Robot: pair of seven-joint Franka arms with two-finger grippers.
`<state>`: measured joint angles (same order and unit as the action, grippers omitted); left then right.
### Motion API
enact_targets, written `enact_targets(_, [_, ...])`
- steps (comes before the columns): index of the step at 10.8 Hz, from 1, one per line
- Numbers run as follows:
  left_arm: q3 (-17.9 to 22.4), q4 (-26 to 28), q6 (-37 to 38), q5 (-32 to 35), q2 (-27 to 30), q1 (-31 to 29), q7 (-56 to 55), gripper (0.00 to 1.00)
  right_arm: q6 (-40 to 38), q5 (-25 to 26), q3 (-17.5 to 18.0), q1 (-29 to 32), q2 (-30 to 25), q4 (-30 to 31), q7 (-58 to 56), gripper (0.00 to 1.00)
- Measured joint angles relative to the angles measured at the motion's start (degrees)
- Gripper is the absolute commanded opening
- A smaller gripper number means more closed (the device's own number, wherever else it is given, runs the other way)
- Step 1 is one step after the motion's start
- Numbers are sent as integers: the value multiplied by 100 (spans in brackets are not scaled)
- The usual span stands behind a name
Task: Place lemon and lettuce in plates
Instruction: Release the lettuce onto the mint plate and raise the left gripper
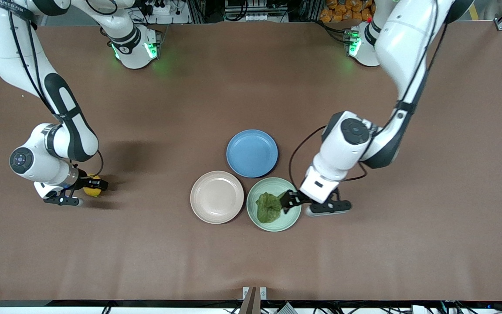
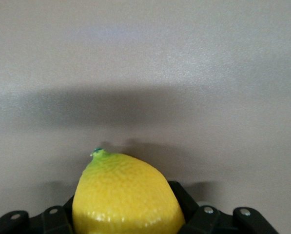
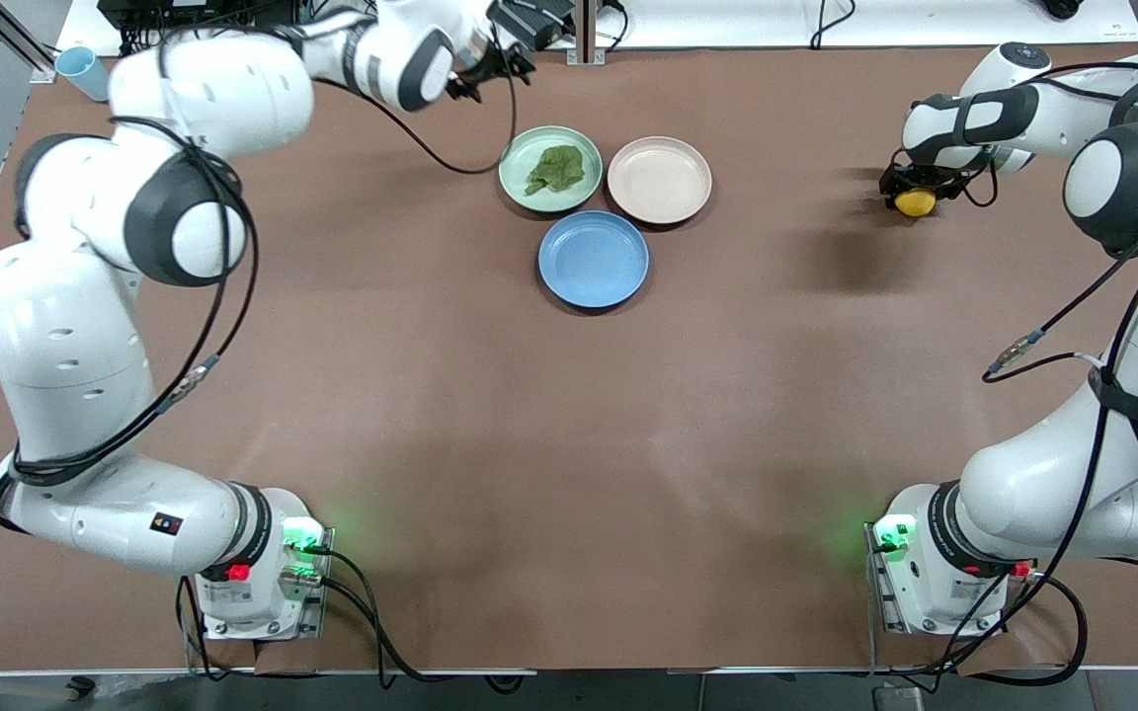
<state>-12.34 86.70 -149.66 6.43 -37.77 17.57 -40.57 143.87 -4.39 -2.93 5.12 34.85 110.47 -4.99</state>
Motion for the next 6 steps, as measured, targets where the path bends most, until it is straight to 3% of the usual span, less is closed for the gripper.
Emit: enact_targets(6, [11, 4, 1904, 385, 887, -423, 653, 100, -168, 0, 18, -17, -4, -93, 0, 42])
